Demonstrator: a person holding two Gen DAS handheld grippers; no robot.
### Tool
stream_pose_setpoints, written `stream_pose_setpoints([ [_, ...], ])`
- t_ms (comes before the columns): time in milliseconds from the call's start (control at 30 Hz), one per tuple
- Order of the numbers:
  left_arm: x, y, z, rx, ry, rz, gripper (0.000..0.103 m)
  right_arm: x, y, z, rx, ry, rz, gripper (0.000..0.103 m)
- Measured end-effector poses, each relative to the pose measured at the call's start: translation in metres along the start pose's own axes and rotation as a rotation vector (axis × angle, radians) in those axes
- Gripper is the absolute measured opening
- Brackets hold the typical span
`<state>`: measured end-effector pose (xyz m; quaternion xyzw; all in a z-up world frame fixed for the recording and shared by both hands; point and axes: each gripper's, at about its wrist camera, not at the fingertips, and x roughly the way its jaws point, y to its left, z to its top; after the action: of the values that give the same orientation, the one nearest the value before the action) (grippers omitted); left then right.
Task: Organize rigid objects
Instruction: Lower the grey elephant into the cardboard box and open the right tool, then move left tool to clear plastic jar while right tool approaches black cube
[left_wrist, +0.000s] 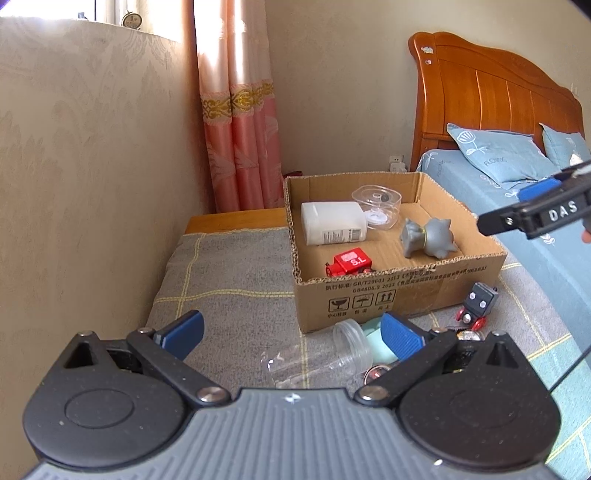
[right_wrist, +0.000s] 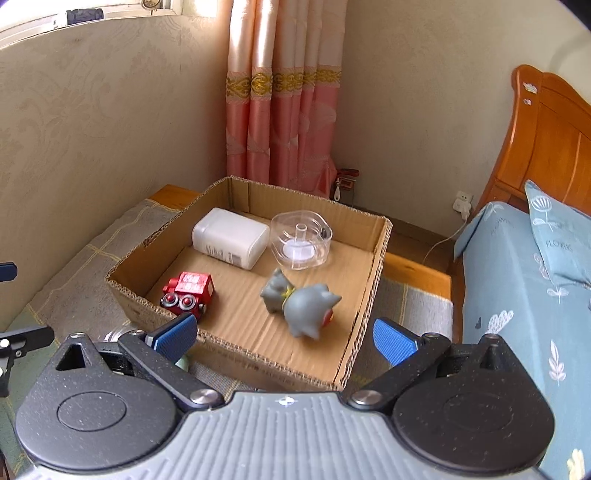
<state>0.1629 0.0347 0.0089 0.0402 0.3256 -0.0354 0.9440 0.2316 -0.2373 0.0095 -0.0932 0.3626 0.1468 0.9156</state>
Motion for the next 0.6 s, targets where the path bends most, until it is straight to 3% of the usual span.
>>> stream_pose_setpoints([
  [400, 0.016, 0.005, -0.021, -0.015, 0.075, 0.006, 0.102, 0.007, 0.014, -0.067, 0.097, -0.017, -0.118, 0.103],
  [600, 0.022, 0.002, -0.023, -0.010, 0.094, -0.008, 0.102, 0.034, 0.014, -0.078, 0.194, 0.010, -0.081, 0.103],
])
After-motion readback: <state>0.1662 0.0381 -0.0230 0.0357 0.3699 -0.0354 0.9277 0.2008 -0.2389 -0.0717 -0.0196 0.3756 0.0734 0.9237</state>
